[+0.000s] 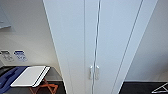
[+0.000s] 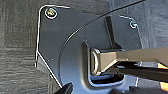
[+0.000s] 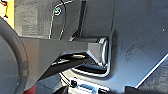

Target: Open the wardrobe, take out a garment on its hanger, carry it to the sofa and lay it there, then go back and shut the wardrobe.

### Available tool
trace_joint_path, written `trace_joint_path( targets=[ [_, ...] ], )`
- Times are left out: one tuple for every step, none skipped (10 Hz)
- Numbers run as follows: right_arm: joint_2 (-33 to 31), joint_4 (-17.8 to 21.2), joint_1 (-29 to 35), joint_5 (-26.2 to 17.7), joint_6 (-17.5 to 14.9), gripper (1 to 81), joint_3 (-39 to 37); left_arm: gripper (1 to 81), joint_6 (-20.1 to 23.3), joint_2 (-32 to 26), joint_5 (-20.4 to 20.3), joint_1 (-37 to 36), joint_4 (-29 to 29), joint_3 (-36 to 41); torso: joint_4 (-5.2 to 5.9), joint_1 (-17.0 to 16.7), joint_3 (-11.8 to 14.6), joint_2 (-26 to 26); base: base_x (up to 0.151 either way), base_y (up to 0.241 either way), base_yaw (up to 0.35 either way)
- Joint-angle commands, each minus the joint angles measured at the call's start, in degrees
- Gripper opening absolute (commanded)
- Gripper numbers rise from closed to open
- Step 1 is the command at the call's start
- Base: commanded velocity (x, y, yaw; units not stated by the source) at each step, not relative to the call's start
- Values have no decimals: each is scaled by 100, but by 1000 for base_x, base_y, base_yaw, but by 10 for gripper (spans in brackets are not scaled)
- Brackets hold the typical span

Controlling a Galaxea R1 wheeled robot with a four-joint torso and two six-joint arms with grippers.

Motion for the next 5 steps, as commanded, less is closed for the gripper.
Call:
trace_joint_path(
  targets=[
    [-633, -50, 240, -97, -4, 811, 887, 811, -18, -553, 265, -130, 69, 793, 0, 0, 0, 0, 0, 0, 0],
    [-860, -58, 319, -97, 4, 811, 1193, 811, -27, -832, 257, -182, 69, 1203, 0, 0, 0, 0, 0, 0, 0],
    [-1046, -67, 372, -89, 4, 811, 1362, 811, -36, -1045, 256, -218, 60, 1496, 0, 0, 0, 0, 0, 0, 0],
    [-1230, -67, 442, -89, 40, 811, 1537, 811, -45, -1256, 256, -262, 25, 1742, 0, 0, 0, 0, 0, 0, 0],
    [-1415, -50, 521, -89, 57, 811, 1740, 811, -53, -1405, 256, -332, 7, 1909, 0, 0, 0, 0, 0, 0, 0]
  ],
)
